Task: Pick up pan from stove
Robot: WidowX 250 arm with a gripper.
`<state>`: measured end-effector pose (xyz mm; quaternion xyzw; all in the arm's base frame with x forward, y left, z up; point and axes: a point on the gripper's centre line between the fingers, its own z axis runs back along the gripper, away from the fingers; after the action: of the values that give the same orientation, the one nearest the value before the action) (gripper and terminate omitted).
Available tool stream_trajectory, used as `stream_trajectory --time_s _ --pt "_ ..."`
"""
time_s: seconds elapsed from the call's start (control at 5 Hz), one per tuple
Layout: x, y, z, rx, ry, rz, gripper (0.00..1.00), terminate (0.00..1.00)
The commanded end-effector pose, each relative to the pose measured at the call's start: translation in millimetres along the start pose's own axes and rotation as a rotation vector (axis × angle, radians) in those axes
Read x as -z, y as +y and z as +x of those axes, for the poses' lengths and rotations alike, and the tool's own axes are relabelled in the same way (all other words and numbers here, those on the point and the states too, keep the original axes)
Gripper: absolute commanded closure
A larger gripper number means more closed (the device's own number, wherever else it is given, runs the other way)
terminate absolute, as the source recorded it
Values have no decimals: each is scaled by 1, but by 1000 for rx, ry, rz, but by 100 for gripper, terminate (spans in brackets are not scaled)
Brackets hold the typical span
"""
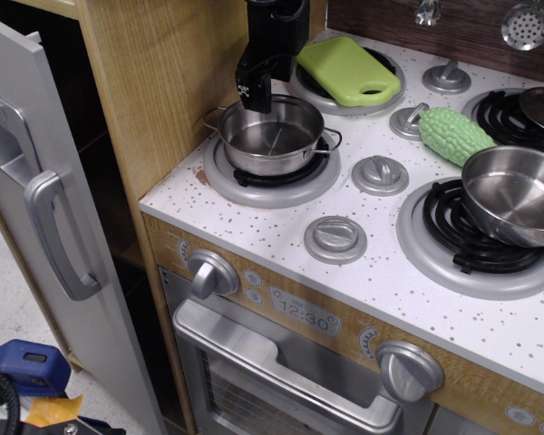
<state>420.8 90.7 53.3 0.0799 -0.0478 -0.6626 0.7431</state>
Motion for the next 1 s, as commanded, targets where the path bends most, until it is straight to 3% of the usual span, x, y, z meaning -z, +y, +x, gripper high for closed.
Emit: stream_trajectory --time_s 0.0,0.4,0.6,0.8 --pt "0 0 0 0 0 0 0 0" --pt "9 4 -4 16 -15 5 0 0" --pt "11 7 -4 17 -8 6 100 0" --pt "11 10 -7 29 -12 3 100 0"
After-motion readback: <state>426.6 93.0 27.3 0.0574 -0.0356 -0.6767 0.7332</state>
